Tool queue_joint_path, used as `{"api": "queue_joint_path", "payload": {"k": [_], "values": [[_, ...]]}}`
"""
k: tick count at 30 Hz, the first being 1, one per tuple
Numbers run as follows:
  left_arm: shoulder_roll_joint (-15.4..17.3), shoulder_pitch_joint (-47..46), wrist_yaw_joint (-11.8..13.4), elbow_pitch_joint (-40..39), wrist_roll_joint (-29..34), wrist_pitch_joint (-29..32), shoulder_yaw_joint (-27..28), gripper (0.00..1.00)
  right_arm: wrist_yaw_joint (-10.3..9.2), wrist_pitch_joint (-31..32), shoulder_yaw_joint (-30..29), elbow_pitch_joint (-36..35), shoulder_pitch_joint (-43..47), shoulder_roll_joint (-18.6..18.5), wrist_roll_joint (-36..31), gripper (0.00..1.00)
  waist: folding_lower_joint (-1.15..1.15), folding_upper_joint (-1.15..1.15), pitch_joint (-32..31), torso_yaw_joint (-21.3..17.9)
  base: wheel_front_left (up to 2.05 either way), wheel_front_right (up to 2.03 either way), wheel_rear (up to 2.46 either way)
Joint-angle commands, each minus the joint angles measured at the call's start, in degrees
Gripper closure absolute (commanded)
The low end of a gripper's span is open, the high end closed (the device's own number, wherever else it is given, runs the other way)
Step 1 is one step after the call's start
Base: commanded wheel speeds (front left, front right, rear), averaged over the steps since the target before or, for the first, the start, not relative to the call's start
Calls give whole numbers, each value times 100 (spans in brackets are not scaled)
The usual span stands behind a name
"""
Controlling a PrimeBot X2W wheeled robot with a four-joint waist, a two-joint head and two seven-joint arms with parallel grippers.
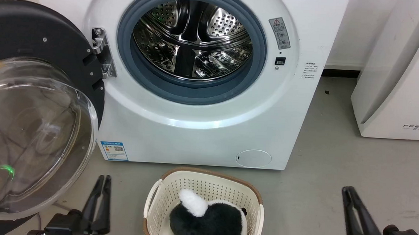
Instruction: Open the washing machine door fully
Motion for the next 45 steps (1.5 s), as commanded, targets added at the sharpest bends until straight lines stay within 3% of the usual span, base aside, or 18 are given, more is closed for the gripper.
{"api": "queue_joint_path", "payload": {"k": [1,45], "values": [[1,0,0,0,0,1,0,100,0,1,0,0,0,0,0,100,0,0,0,-1,0,0,0],[5,-178,104,-122,203,532,-60,100,2,518,57,-45,-206,7,-145,100,0,0,44,-7,0,0,0]]}}
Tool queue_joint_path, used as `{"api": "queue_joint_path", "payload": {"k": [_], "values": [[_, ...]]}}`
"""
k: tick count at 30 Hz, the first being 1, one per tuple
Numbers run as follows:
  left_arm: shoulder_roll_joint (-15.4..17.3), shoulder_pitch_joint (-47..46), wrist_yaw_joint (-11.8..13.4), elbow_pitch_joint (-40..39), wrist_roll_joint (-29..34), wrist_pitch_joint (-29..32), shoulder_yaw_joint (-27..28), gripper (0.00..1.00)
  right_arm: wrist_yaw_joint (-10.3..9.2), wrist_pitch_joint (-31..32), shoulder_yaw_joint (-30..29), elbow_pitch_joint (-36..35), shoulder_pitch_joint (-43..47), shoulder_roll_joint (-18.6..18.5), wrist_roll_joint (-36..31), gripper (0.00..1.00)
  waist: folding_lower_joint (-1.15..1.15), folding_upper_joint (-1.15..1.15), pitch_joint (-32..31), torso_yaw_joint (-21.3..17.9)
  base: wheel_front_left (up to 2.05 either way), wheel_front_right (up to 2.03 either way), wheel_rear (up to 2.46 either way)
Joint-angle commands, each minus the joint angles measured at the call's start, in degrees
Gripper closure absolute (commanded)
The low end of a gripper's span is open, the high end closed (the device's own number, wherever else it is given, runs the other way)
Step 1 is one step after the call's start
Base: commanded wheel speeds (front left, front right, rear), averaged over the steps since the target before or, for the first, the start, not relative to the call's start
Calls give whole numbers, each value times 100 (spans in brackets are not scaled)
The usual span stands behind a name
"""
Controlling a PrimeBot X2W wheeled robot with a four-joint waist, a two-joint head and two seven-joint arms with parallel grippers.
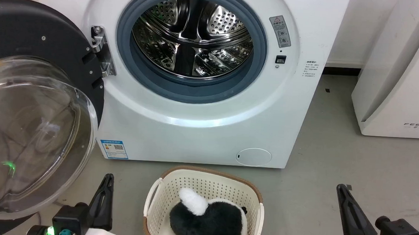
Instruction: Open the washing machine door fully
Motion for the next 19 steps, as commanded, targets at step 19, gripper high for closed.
{"api": "queue_joint_path", "payload": {"k": [19], "values": [[5,-181,68,-75,125,252,-22,100,2,234,37,-52,-161,10,-107,100,0,0,19,-3,0,0,0]]}}
